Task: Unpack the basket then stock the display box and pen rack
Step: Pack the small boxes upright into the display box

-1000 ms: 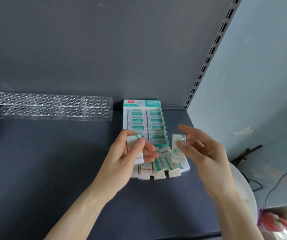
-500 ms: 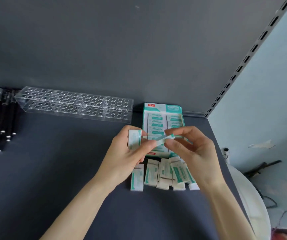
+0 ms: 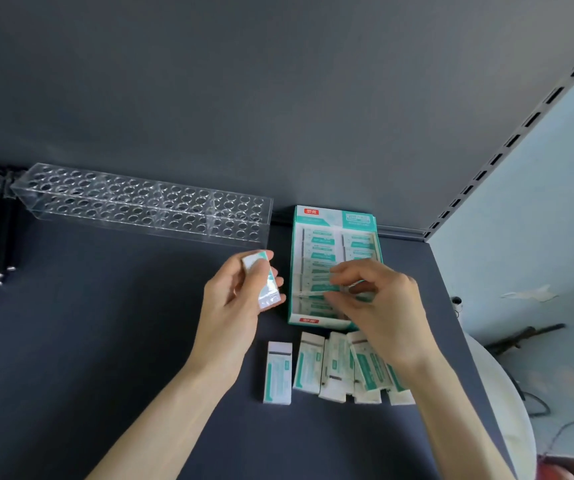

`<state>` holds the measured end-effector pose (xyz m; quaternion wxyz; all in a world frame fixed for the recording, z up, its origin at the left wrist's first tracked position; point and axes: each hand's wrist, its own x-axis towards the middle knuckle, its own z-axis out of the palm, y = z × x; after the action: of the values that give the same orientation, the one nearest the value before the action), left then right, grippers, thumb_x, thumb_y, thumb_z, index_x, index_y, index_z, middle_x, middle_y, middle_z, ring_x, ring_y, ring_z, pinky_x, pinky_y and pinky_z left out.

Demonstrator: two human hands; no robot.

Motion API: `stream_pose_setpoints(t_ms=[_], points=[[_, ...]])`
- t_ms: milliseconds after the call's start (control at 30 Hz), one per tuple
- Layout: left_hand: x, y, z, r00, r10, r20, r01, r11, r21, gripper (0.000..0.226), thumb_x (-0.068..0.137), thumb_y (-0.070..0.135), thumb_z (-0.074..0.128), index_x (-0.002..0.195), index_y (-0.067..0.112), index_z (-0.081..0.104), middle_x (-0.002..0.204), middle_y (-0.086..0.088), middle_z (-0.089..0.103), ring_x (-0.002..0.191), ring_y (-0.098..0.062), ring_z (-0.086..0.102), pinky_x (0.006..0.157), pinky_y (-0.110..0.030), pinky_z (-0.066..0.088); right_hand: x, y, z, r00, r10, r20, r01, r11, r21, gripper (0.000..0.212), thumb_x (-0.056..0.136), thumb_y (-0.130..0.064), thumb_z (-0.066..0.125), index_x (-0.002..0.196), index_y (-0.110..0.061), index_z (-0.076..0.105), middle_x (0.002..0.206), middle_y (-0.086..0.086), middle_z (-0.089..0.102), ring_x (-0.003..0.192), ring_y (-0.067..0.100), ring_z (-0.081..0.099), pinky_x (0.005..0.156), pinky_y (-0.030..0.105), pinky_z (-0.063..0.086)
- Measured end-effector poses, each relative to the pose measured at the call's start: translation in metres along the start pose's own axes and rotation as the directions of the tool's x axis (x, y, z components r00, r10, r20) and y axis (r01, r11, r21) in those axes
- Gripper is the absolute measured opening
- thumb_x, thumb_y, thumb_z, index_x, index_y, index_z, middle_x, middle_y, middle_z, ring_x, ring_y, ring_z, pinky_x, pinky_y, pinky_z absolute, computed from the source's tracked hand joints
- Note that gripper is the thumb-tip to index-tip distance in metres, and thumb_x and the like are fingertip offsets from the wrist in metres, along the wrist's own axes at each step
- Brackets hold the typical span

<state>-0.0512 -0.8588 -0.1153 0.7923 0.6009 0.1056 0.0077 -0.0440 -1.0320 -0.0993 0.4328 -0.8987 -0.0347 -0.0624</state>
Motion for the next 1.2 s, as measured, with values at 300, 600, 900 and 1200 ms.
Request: stream_pose_setpoints(t_ms=[300,600,900,1200], points=[[-0.003,0.001,0.0,0.997,0.069,0.025,-0.07,0.997,0.023,0.011,0.087,0.012,0.063,0.096,0.017,0.068,0.087,-0.002,0.075,0.076,-0.005,0.067,0.06,-0.012,0.047,0.003,0.001,0.001,0.998,-0.039,0.051,0.044,0.994,-0.101,0.011,0.077,-0.004,0.073,0.085,-0.011,0.076,0.099,-0.011,0.062,0.077,0.01,0.065,0.08,0.023,0.053],[-0.006,0.002,0.0,0.992,0.082,0.091,-0.078,0.996,-0.049,0.02,0.077,0.018,0.071,0.095,0.011,0.065,0.083,-0.003,0.071,0.082,-0.016,0.07,0.069,-0.022,0.055,-0.002,-0.007,-0.007,0.995,-0.043,0.085,0.032,0.991,0.126,0.018,0.081,-0.038,0.068,0.093,-0.026,0.072,0.095,-0.015,0.063,0.088,0.006,0.061,0.077,0.015,0.046],[-0.014,0.006,0.002,0.922,0.259,0.287,-0.329,0.916,0.231,0.023,0.078,0.024,0.074,0.097,0.025,0.062,0.095,0.007,0.072,0.089,-0.013,0.066,0.075,-0.024,0.051,-0.012,-0.016,-0.015,0.999,0.019,0.032,-0.034,0.832,0.553,0.016,0.069,-0.018,0.072,0.084,-0.013,0.068,0.083,0.003,0.074,0.076,0.02,0.071,0.067,0.023,0.056],[-0.013,0.008,0.003,0.793,0.443,0.419,-0.601,0.682,0.416,0.034,0.079,0.03,0.072,0.112,0.027,0.066,0.098,0.013,0.065,0.095,-0.01,0.061,0.082,-0.017,0.045,-0.019,-0.023,-0.021,0.999,0.033,0.007,-0.031,0.791,0.611,0.019,0.072,-0.02,0.067,0.089,-0.013,0.072,0.082,-0.002,0.074,0.072,0.01,0.069,0.067,0.015,0.051]])
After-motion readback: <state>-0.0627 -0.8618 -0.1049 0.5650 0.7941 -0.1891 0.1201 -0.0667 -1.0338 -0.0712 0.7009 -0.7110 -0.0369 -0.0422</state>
